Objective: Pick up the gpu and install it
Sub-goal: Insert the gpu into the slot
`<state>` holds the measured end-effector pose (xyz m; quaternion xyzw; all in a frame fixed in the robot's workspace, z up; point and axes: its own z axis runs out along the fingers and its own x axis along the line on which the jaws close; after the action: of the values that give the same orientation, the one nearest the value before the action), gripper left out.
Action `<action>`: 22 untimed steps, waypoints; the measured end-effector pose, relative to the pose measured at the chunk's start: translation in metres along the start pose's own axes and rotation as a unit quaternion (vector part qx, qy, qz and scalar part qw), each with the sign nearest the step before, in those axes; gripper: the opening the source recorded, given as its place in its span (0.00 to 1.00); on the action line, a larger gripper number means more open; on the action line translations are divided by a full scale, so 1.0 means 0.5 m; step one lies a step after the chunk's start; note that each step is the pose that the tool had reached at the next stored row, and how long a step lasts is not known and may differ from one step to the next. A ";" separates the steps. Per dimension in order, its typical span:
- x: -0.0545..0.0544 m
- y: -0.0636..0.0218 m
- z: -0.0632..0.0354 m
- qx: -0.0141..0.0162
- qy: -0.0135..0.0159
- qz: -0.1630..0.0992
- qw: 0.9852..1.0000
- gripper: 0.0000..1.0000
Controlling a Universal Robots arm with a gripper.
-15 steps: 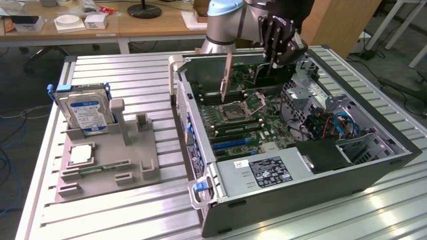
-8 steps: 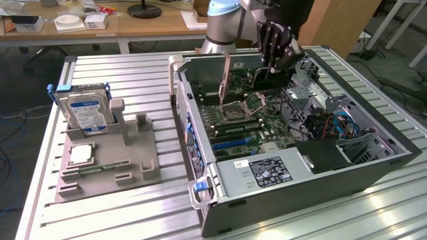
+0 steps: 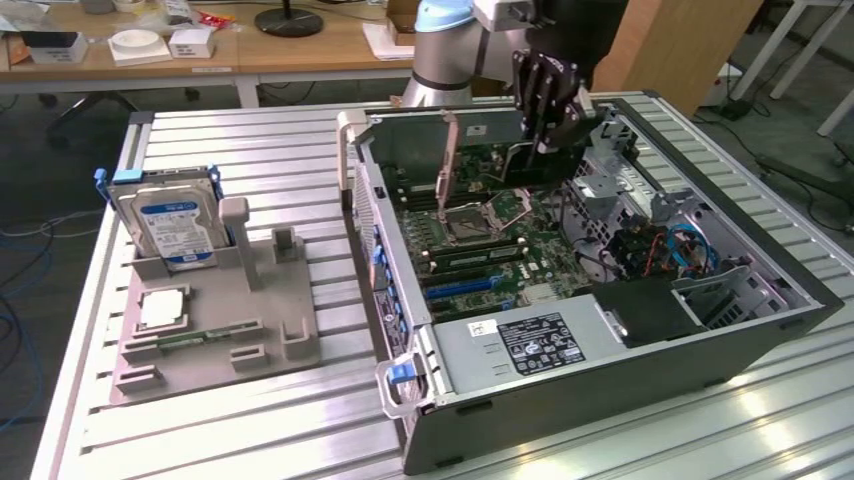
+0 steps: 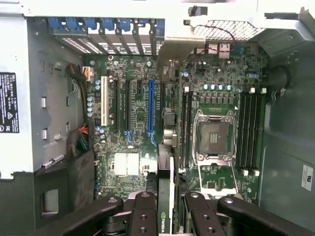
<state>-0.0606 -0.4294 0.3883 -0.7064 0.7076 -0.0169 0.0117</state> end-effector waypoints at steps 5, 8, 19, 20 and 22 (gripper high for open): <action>0.000 0.000 0.004 0.000 0.000 0.010 1.000 0.26; 0.000 0.000 0.008 0.000 0.000 0.010 1.000 0.26; 0.000 0.001 0.031 0.000 0.000 0.010 1.000 0.26; 0.000 0.001 0.033 0.000 0.000 0.010 1.000 0.26; 0.000 0.002 0.037 0.000 0.000 0.010 1.000 0.26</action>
<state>-0.0606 -0.4294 0.3696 -0.6990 0.7148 -0.0170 0.0115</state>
